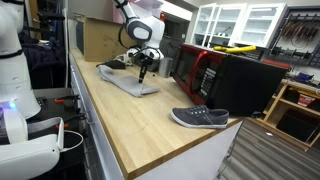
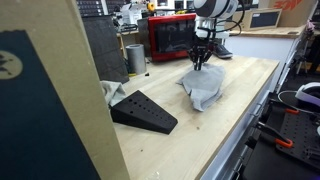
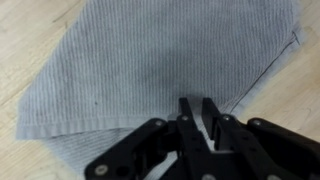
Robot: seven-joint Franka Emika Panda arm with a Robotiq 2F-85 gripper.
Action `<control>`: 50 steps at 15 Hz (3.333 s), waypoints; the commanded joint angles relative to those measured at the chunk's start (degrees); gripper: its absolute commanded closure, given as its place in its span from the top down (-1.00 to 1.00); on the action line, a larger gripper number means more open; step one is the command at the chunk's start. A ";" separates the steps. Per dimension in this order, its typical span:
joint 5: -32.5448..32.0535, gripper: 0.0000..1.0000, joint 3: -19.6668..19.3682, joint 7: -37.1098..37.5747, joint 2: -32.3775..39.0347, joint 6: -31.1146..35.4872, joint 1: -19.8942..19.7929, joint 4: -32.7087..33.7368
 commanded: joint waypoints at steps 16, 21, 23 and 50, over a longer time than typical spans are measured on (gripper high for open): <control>0.95 0.49 2.23 -1.71 3.21 1.24 1.46 1.59; 0.42 -0.14 1.61 -0.81 2.94 1.48 1.40 2.06; 0.68 -0.46 1.36 -0.73 1.84 1.23 1.19 1.83; 4.09 -1.00 2.52 1.08 2.11 3.67 2.11 -0.40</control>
